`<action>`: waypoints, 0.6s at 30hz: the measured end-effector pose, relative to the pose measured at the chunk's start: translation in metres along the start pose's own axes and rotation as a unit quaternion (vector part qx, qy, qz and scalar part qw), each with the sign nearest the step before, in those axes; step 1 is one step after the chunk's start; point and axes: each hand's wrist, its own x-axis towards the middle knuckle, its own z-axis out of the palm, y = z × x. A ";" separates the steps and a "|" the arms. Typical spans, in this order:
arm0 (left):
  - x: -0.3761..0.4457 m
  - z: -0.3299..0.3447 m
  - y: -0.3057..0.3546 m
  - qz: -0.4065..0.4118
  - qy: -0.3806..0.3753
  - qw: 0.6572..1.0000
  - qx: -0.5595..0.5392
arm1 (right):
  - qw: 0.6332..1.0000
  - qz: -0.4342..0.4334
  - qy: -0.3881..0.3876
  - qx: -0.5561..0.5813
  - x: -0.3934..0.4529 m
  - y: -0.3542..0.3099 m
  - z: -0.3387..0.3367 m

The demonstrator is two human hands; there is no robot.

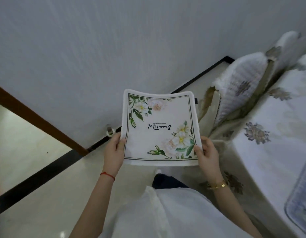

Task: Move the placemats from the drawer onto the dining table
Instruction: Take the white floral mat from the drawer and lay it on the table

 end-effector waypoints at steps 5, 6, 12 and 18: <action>0.124 0.044 0.044 0.031 -0.012 0.999 0.011 | 0.999 -0.026 0.038 0.006 0.114 -0.035 -0.004; 0.146 0.052 0.049 0.031 -0.017 0.999 0.007 | 0.999 -0.021 0.046 0.009 0.132 -0.040 -0.003; 0.263 0.107 0.078 0.040 -0.089 0.995 -0.020 | 0.994 0.002 0.108 0.014 0.220 -0.051 -0.009; 0.384 0.191 0.122 0.084 -0.176 0.980 -0.033 | 0.976 0.026 0.217 0.012 0.313 -0.051 -0.022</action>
